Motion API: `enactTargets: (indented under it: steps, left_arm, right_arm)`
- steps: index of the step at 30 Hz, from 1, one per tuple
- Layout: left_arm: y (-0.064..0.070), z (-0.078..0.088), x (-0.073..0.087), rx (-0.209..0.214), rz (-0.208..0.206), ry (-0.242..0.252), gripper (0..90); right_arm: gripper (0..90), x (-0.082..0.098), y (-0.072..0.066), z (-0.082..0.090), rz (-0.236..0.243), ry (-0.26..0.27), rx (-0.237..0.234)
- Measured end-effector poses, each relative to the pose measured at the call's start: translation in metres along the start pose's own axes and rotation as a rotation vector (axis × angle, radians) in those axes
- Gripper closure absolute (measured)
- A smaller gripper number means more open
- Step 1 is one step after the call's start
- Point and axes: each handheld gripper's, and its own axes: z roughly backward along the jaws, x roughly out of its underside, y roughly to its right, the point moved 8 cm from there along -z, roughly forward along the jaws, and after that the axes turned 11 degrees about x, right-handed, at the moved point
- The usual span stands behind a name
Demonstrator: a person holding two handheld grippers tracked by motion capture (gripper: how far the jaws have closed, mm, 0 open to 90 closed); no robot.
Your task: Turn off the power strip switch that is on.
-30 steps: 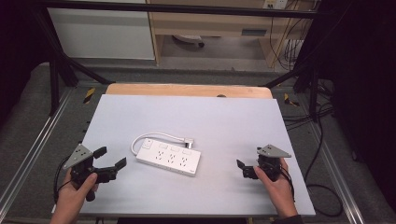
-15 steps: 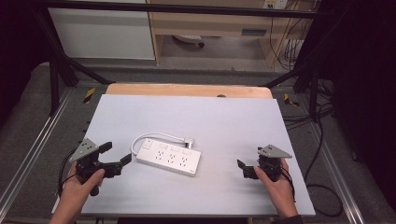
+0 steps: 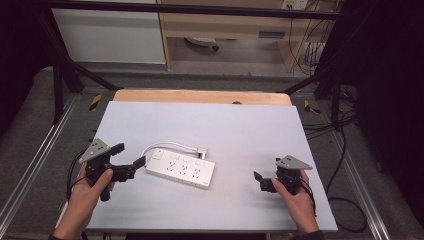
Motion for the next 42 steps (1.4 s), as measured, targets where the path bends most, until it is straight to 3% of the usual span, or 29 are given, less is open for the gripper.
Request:
enactTargets:
  steps: [13, 29, 42]
  left_arm:
    - [0.012, -0.009, -0.005, 0.027, -0.021, -0.013, 6.0]
    - [0.02, -0.042, -0.033, 0.047, -0.051, -0.033, 6.1]
    - [0.016, -0.066, -0.017, 0.033, -0.057, -0.083, 7.2]
  right_arm:
    - [3.0, 0.0, 0.0, -0.001, 0.001, 0.0, -0.003]
    - [3.1, -0.001, 0.0, 0.0, -0.002, 0.003, -0.005]
    - [3.5, -0.001, -0.001, 0.0, 0.0, 0.004, -0.004]
